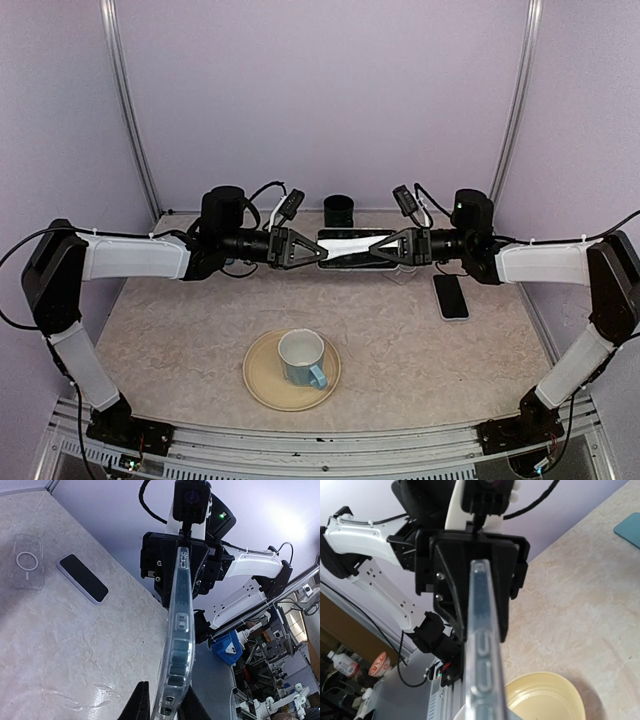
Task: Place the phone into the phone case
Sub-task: Pass from the right arm to the left, then pass from the left arm to the right
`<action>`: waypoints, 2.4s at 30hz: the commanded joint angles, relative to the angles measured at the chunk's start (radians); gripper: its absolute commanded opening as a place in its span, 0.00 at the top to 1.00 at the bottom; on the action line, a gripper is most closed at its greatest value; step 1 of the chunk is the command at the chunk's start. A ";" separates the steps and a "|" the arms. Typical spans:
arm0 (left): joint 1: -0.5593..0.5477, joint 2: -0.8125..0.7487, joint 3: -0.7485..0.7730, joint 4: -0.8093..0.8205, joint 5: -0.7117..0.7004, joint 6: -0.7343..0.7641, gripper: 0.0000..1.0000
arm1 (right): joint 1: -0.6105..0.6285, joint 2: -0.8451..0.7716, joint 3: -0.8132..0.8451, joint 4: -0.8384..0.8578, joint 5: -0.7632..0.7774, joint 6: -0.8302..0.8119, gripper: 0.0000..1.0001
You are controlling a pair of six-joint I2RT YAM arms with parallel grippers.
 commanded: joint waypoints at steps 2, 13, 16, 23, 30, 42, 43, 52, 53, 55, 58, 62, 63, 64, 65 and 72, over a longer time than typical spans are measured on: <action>-0.026 0.008 -0.001 0.054 0.052 -0.008 0.91 | -0.008 -0.040 0.012 0.047 0.053 -0.012 1.00; -0.026 0.007 -0.008 0.076 0.045 -0.027 1.00 | -0.008 -0.056 0.016 -0.068 0.079 -0.137 0.97; -0.025 -0.009 -0.012 0.077 0.035 -0.016 1.00 | -0.008 -0.054 0.016 -0.052 0.044 -0.114 0.76; -0.014 -0.038 -0.020 0.078 0.009 0.000 1.00 | -0.008 -0.052 0.009 -0.028 -0.025 -0.072 0.63; 0.001 -0.075 -0.048 0.093 -0.032 0.004 1.00 | -0.008 -0.043 -0.006 -0.007 -0.064 -0.035 0.76; 0.004 -0.114 -0.163 0.361 -0.120 -0.133 1.00 | -0.008 -0.028 -0.066 0.243 -0.050 0.151 0.52; 0.004 -0.115 -0.179 0.403 -0.135 -0.157 1.00 | -0.007 -0.028 -0.076 0.275 -0.033 0.174 0.50; 0.000 -0.104 -0.236 0.554 -0.220 -0.236 1.00 | 0.032 0.016 -0.126 0.467 0.058 0.313 0.57; -0.002 -0.105 -0.241 0.562 -0.231 -0.237 1.00 | 0.037 0.019 -0.130 0.488 0.069 0.330 0.60; -0.008 -0.109 -0.250 0.577 -0.250 -0.237 1.00 | 0.047 0.031 -0.134 0.527 0.095 0.357 0.67; -0.017 -0.105 -0.250 0.587 -0.261 -0.236 1.00 | 0.052 0.051 -0.138 0.590 0.126 0.410 0.74; -0.029 -0.095 -0.251 0.588 -0.262 -0.232 1.00 | 0.052 0.087 -0.138 0.723 0.155 0.510 0.82; -0.031 -0.095 -0.253 0.587 -0.261 -0.231 1.00 | 0.052 0.096 -0.136 0.748 0.160 0.531 0.85; -0.032 -0.093 -0.254 0.586 -0.261 -0.230 1.00 | 0.052 0.105 -0.134 0.768 0.162 0.546 0.88; -0.033 -0.093 -0.254 0.586 -0.261 -0.230 1.00 | 0.052 0.113 -0.133 0.784 0.165 0.561 0.90; -0.035 -0.094 -0.260 0.581 -0.257 -0.220 1.00 | 0.054 0.126 -0.130 0.808 0.184 0.582 1.00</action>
